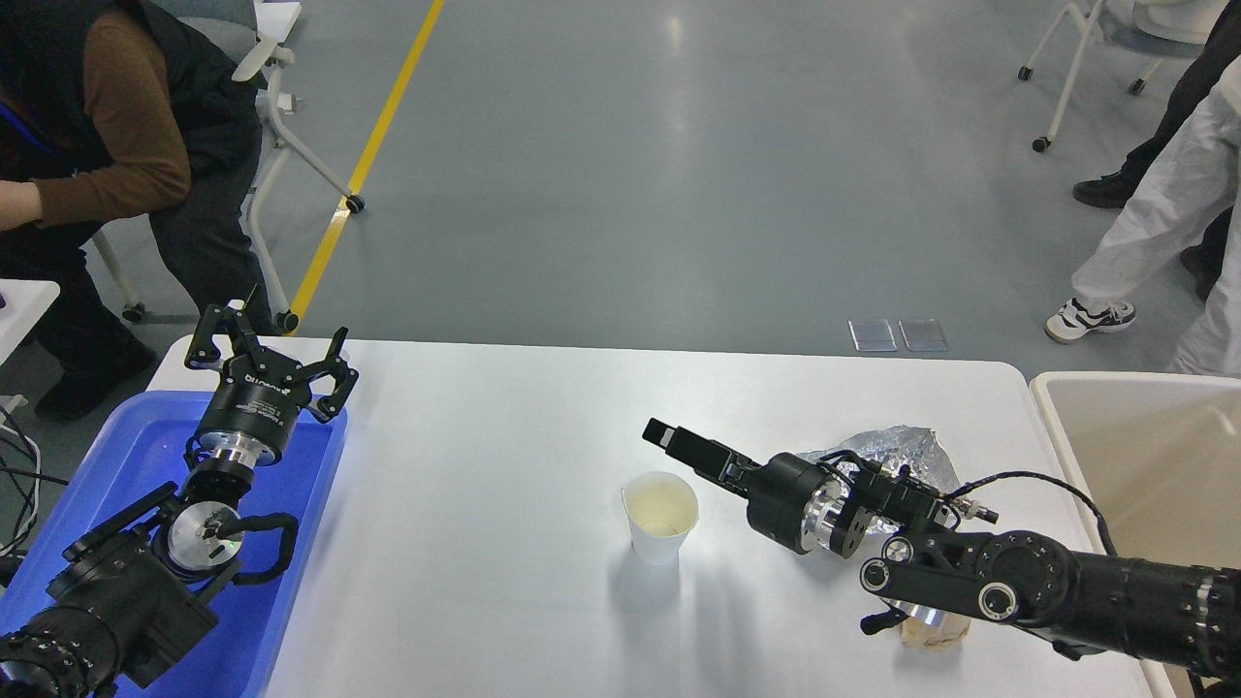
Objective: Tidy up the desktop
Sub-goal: 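Reach the right gripper toward the white paper cup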
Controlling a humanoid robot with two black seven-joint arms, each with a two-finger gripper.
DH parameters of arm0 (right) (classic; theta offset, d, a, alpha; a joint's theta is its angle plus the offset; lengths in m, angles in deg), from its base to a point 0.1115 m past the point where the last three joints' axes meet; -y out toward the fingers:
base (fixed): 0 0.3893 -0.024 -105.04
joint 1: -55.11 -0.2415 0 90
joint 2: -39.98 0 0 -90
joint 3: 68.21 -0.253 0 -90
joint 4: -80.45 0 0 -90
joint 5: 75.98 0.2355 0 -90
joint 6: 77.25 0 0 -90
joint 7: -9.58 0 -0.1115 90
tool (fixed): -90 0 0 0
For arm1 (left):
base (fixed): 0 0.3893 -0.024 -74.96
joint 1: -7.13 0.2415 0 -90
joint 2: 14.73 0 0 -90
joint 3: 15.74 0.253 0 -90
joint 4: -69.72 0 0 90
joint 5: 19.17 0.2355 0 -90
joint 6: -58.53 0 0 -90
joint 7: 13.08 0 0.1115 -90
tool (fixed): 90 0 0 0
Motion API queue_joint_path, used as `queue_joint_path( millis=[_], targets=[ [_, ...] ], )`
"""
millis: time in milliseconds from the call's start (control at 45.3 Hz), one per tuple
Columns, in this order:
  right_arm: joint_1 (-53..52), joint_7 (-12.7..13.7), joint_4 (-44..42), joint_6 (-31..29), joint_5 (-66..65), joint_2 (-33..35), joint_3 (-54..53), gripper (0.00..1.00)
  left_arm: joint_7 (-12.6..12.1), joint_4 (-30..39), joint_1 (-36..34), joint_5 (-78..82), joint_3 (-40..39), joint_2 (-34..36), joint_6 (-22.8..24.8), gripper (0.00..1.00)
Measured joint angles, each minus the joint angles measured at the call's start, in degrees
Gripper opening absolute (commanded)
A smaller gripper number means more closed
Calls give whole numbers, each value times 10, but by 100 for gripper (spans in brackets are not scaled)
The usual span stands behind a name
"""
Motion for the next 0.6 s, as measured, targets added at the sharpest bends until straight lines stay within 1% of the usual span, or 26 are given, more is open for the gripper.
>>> queue_joint_path(
  millis=[596],
  targets=[
    [-1, -1, -52, 40, -47, -20, 55, 100, 0, 0, 0, 0, 0, 0, 0, 100]
  ],
)
